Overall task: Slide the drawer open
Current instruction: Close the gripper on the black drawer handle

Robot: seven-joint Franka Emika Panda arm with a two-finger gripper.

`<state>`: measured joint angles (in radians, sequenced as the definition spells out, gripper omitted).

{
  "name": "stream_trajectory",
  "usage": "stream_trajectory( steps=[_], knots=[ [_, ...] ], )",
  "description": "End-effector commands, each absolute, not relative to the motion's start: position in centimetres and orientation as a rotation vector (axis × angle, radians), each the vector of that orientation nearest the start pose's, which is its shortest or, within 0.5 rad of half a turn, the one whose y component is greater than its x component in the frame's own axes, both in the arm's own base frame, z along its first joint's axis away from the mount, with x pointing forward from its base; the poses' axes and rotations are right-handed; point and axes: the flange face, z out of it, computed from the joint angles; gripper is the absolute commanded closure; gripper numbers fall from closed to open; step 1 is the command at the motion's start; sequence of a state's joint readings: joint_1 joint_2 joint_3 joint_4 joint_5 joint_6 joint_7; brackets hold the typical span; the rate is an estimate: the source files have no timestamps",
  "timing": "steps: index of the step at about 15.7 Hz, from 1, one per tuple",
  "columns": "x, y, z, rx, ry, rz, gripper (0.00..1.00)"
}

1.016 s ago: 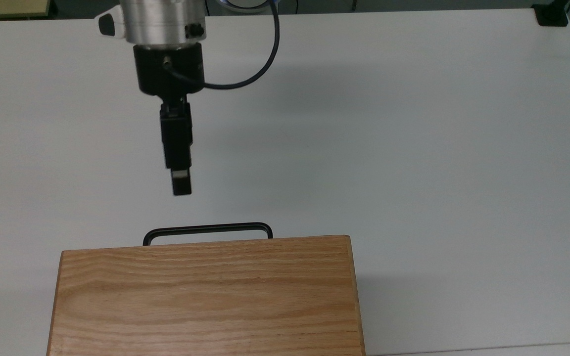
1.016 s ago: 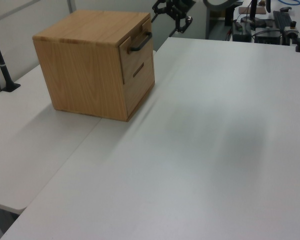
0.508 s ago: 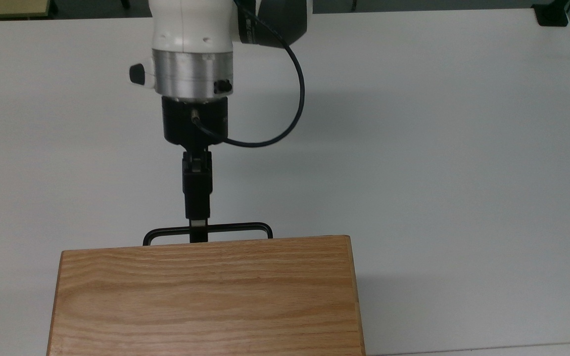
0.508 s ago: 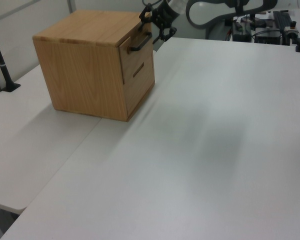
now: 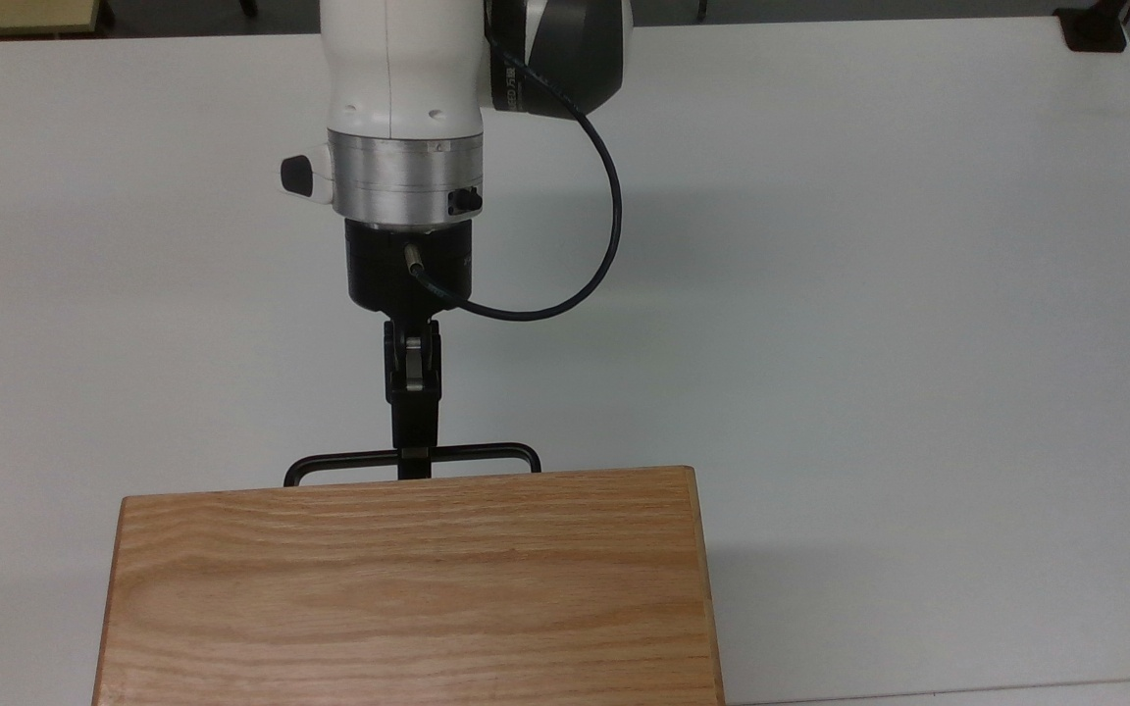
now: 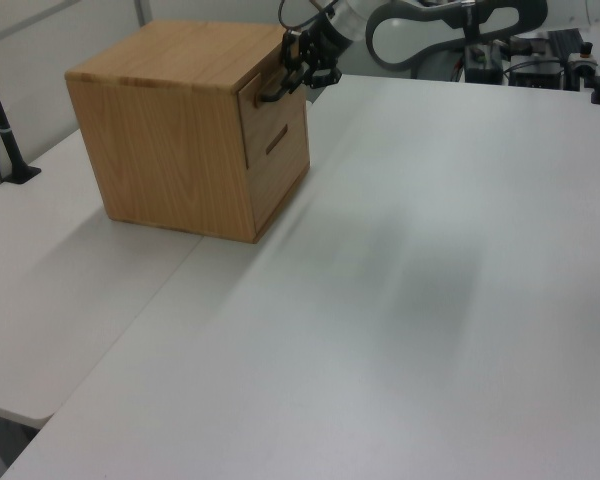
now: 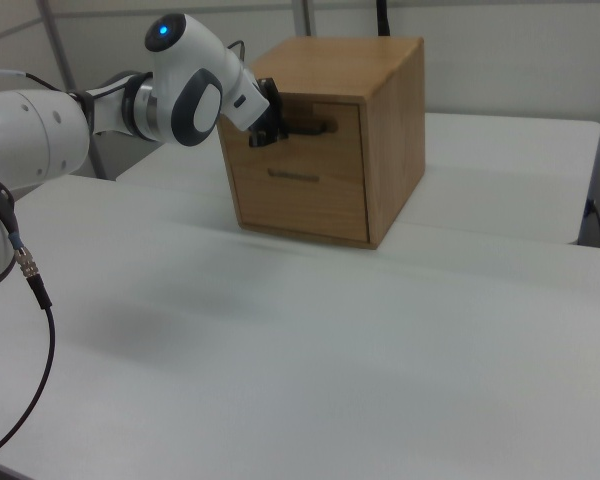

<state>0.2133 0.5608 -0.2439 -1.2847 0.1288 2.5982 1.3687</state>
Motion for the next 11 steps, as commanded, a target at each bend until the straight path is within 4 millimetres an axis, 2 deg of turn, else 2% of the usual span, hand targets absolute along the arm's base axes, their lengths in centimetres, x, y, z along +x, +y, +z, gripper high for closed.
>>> stream_trajectory(
  steps=[1,2,4,6,11],
  knots=[
    [76.6,3.5,52.2,-1.975,1.619,-0.835,0.96],
    [76.5,3.5,52.0,-1.981,1.619,-0.833,1.00],
    [76.2,3.3,52.1,-1.984,1.621,-0.831,1.00],
    [75.5,2.5,53.9,-1.962,1.619,-0.843,1.00],
    [69.7,1.5,55.5,-2.045,1.576,-0.772,1.00]
  ],
)
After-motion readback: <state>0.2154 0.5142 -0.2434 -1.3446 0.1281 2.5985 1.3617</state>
